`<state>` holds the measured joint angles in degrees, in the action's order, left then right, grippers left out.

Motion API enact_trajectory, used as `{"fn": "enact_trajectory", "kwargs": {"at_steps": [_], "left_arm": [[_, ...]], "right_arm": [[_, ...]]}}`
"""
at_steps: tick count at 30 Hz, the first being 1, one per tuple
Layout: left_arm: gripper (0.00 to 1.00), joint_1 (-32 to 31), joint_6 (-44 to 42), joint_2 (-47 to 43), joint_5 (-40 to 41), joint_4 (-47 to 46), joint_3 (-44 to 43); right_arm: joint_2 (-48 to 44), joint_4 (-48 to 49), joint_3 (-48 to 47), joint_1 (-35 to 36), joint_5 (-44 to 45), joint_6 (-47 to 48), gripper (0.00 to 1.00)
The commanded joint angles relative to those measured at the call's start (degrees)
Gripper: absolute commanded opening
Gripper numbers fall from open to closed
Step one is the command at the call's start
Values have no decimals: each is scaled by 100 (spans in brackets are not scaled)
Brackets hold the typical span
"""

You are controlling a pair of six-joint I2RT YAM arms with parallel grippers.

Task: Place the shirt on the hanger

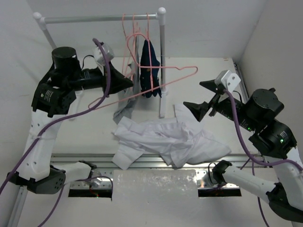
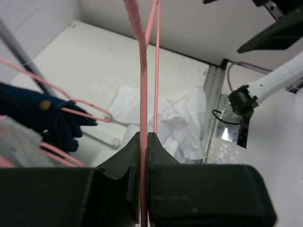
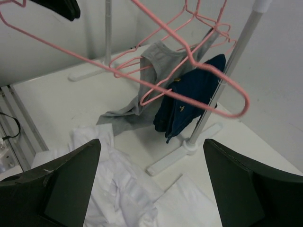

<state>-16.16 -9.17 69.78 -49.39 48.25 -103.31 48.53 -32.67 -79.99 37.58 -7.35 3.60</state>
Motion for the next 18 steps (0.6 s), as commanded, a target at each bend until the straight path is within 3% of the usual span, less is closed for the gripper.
{"fn": "enact_trajectory", "kwargs": {"at_steps": [1,8,11,18], "left_arm": [[0,-343,-103,-96,77,-201,415],[0,-1204,-586,-456,798,-430,1216],[0,-1363,-787,-544,1141,-203,1225],[0,-1732,-1227,-632,738,-369,1928]], "right_arm": [[-177,269,-202,-14,-328,212,90],[349,146,-202,-14,-775,273,89],[604,471,79,-5,-1547,168,88],[1430,1235,405,-14,-2523,-113,86]]}}
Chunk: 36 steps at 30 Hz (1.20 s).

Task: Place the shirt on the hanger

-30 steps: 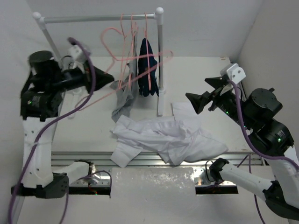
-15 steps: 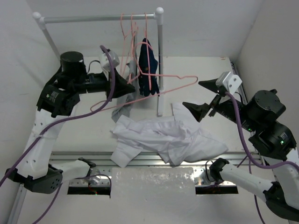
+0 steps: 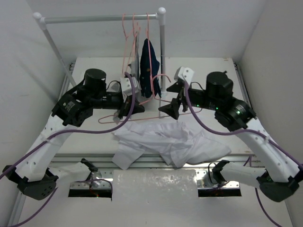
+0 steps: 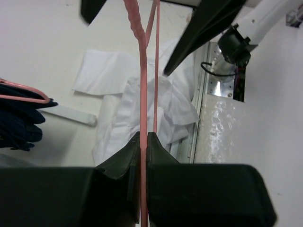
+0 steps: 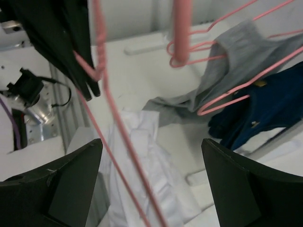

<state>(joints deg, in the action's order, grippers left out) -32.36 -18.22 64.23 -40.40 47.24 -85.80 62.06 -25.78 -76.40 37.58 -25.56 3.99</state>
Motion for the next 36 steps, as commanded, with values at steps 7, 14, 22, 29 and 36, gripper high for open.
{"fn": "enact_trajectory", "kwargs": {"at_steps": [7,14,22,29,36], "left_arm": [[0,-122,-420,-253,-601,-760,599],[0,-122,-349,-305,-670,-963,862],[24,-130,-955,-446,-539,-1331,2110],[57,-130,-1465,-244,-267,-1490,2559],[100,-122,-939,-139,427,-2096,2420]], "right_arm": [[298,1180,520,-14,-1284,-355,51],[-176,1568,1224,-14,-1548,-531,0],[-1090,1830,2629,-14,-1381,-443,0],[-1293,2094,3903,-14,-1233,-794,0],[-1522,2288,4511,-14,-302,-724,0]]}}
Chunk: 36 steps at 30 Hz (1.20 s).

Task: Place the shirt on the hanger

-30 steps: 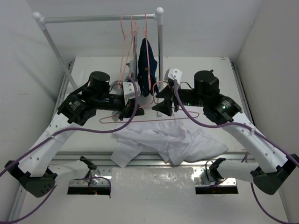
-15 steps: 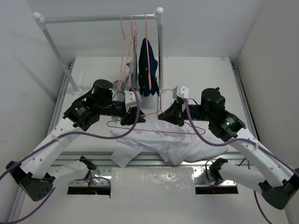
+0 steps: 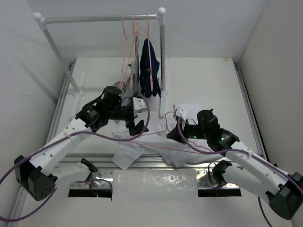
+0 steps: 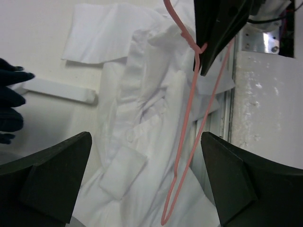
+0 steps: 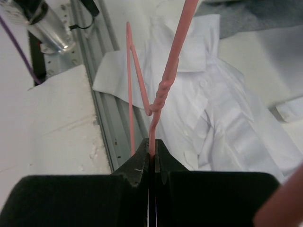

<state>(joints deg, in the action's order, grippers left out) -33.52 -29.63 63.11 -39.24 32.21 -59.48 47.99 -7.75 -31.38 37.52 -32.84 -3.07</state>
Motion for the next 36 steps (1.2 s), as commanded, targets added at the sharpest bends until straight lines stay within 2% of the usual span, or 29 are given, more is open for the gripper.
{"fn": "enact_trajectory", "kwargs": {"at_steps": [1,2,6,7,8,9,12,18,22,29,36], "left_arm": [[99,-6,255,-36,486,-627,-248],[100,-6,447,-36,618,-767,-265],[99,21,1107,78,2319,-1050,-362],[90,64,1117,139,2464,-980,-380],[86,108,1161,201,2552,-805,-380],[80,248,1178,341,2519,-691,-362],[77,450,1284,683,2387,-303,-301],[81,627,1302,1326,2088,-109,-230],[82,627,1276,1835,2201,-22,-292],[81,618,1152,1976,2254,-206,-160],[79,618,1214,2715,2457,-197,-300]], "right_arm": [[-88,476,17,-8,488,-18,0],[-70,432,26,-8,550,-27,0],[-131,46,-105,1,980,-1,0],[-219,-59,-193,-8,1051,52,0],[-263,-304,-254,-8,1130,78,0],[-298,-463,-342,-8,1287,113,0],[-395,-1315,-851,-8,1595,245,0],[-834,-2362,-1388,-8,2237,579,0],[-923,-2871,-1582,-8,2624,676,0],[-1257,-2767,-1345,-8,3037,676,0],[-1292,-2741,-1284,-8,3046,659,0]]}}
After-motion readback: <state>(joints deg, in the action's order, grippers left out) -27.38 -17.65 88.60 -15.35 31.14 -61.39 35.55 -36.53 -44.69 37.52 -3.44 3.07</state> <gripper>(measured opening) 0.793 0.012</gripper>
